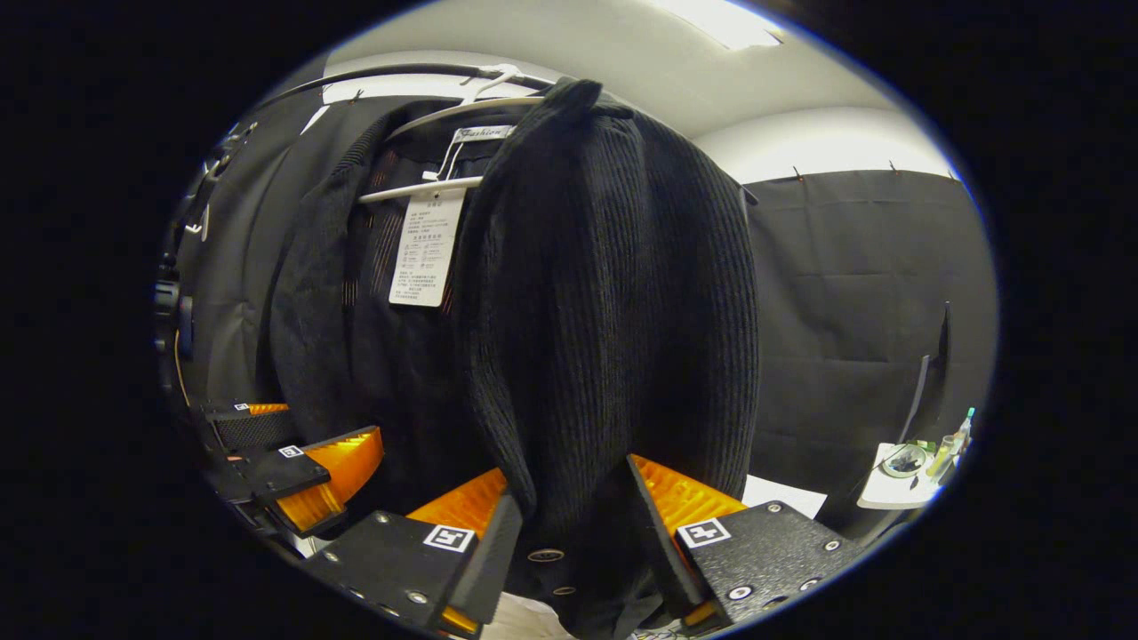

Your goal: Grasp the clothes on the hanger with both hands and then place them into the laundry hamper below.

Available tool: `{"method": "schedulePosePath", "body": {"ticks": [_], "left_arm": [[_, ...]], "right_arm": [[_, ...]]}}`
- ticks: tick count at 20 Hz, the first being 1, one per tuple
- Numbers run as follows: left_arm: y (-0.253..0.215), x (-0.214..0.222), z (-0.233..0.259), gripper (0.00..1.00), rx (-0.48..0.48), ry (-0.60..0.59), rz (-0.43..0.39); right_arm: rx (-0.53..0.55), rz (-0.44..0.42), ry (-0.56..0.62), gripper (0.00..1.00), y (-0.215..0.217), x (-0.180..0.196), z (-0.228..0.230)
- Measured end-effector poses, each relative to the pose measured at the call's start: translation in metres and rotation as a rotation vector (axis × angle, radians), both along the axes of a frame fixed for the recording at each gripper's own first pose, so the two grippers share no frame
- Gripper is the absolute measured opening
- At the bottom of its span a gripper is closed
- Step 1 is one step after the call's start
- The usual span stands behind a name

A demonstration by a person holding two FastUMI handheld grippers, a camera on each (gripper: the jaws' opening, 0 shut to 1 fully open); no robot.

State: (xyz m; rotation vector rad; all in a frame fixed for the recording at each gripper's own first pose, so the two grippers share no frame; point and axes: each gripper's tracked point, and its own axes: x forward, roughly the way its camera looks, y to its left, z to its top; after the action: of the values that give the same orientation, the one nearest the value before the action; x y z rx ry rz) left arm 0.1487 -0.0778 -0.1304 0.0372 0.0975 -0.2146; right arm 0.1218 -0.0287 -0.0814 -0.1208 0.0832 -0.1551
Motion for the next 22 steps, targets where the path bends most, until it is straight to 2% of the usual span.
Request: {"method": "schedulePosePath", "body": {"ticks": [1, 2, 3, 4, 5, 6, 7, 8, 9, 10, 13, 14, 15, 16, 18, 20, 22], "left_arm": [[0.001, -0.001, 0.003, 0.92, -0.007, -0.008, 0.003], [-0.001, -0.002, 0.004, 0.96, -0.016, -0.009, -0.012], [0.001, -0.003, 0.008, 0.93, -0.02, -0.012, -0.009], [0.003, -0.002, 0.01, 0.9, -0.021, -0.018, -0.006], [0.006, -0.002, 0.012, 0.82, -0.019, -0.024, 0.002], [0.008, -0.004, 0.015, 0.81, -0.02, -0.029, 0.007], [0.009, -0.005, 0.016, 0.67, -0.023, -0.031, 0.013], [0.012, -0.006, 0.016, 0.57, -0.023, -0.026, 0.025], [0.013, -0.008, 0.015, 0.48, -0.022, -0.021, 0.034], [0.015, -0.01, 0.015, 0.39, -0.023, -0.022, 0.046], [0.019, -0.019, 0.019, 0.15, -0.024, -0.017, 0.078], [0.022, -0.024, 0.02, 0.12, -0.024, -0.012, 0.087], [0.027, -0.029, 0.022, 0.08, -0.011, -0.007, 0.108], [0.036, -0.035, 0.026, 0.11, 0.006, -0.019, 0.147], [0.055, -0.047, 0.037, 0.1, 0.041, -0.037, 0.212], [0.06, -0.054, 0.054, 0.05, 0.04, -0.058, 0.199], [0.068, -0.058, 0.075, 0.07, 0.02, -0.089, 0.176]], "right_arm": [[0.007, -0.001, 0.0, 0.62, -0.002, -0.001, 0.0], [0.01, 0.0, 0.004, 0.52, -0.003, -0.002, -0.001], [0.009, 0.0, 0.005, 0.43, -0.005, -0.003, -0.002], [0.007, -0.001, 0.004, 0.39, -0.006, -0.003, -0.001], [0.006, -0.001, 0.004, 0.36, -0.007, -0.004, -0.002], [0.009, 0.002, 0.004, 0.26, -0.006, -0.006, -0.001], [0.016, 0.011, 0.003, 0.23, -0.005, -0.008, -0.001], [0.025, 0.022, 0.001, 0.26, -0.003, -0.01, 0.0], [0.033, 0.03, -0.004, 0.12, -0.003, -0.013, 0.001], [0.04, 0.037, -0.011, 0.15, -0.004, -0.016, 0.003], [0.051, 0.074, -0.016, 0.05, -0.002, -0.022, 0.007], [0.054, 0.078, -0.016, 0.05, -0.002, -0.026, 0.009], [0.057, 0.083, -0.016, 0.08, -0.002, -0.032, 0.011], [0.055, 0.099, -0.027, 0.02, 0.0, -0.034, 0.016], [0.026, 0.082, -0.052, 0.01, -0.008, -0.042, 0.029], [0.038, 0.062, -0.054, 0.01, -0.01, -0.05, 0.037], [0.049, 0.016, -0.061, 0.01, -0.014, -0.056, 0.049]]}}
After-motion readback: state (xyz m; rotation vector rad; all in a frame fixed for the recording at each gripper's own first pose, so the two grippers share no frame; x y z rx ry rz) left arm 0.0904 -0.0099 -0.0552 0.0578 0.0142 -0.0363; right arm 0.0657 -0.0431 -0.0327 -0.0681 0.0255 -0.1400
